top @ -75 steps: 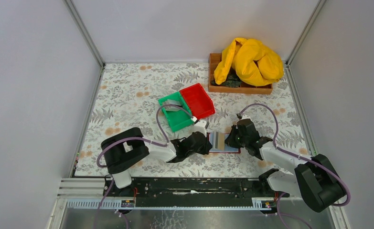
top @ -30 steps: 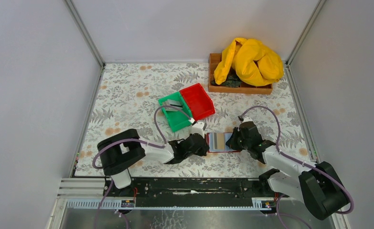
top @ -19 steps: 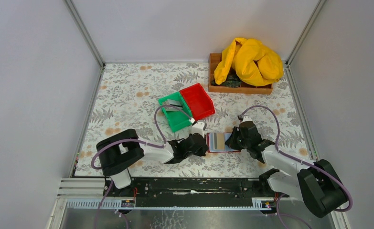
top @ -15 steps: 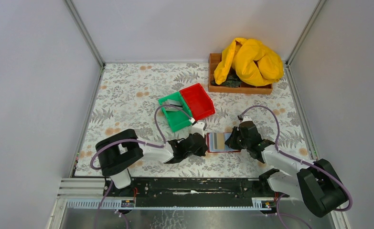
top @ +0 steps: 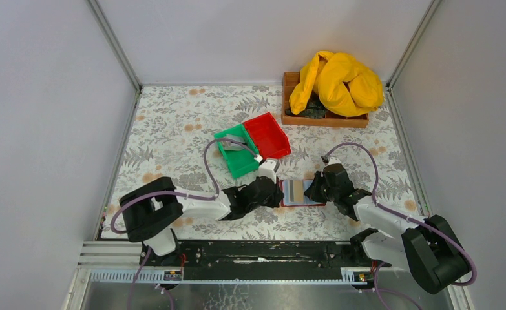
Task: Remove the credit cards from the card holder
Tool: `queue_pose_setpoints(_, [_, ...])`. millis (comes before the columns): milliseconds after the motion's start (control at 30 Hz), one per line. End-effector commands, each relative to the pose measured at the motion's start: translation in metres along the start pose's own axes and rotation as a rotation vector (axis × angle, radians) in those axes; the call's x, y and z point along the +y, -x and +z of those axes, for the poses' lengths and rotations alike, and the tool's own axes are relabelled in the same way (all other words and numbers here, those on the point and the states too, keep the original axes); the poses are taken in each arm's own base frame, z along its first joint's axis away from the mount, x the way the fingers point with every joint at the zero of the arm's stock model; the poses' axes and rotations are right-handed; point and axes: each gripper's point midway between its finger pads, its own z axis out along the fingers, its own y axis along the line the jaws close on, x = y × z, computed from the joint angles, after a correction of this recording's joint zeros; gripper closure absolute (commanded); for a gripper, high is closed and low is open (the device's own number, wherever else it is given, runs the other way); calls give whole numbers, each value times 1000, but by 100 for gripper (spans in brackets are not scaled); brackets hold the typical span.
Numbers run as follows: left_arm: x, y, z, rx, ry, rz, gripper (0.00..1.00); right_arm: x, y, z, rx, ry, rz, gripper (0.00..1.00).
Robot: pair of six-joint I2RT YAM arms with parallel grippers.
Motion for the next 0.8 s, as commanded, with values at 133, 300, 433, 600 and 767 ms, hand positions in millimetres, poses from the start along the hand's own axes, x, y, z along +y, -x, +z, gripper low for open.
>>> queue_pose_setpoints(133, [-7,13,18,-31,17,-7,100,-7,-7,1,24,-23,-2,100])
queue_pose_setpoints(300, [-3,9,26,-9,14,-23,100,-7,-7,1,25,-23,-4,100])
queue_pose_setpoints(433, [1,6,28,-2,22,-28,100,-7,-6,1,24,-23,-4,100])
queue_pose_setpoints(600, [-1,4,30,4,9,-29,100,-6,-6,1,26,-22,-5,100])
queue_pose_setpoints(767, [-8,4,32,15,-19,-31,100,-6,-6,1,29,-23,-5,100])
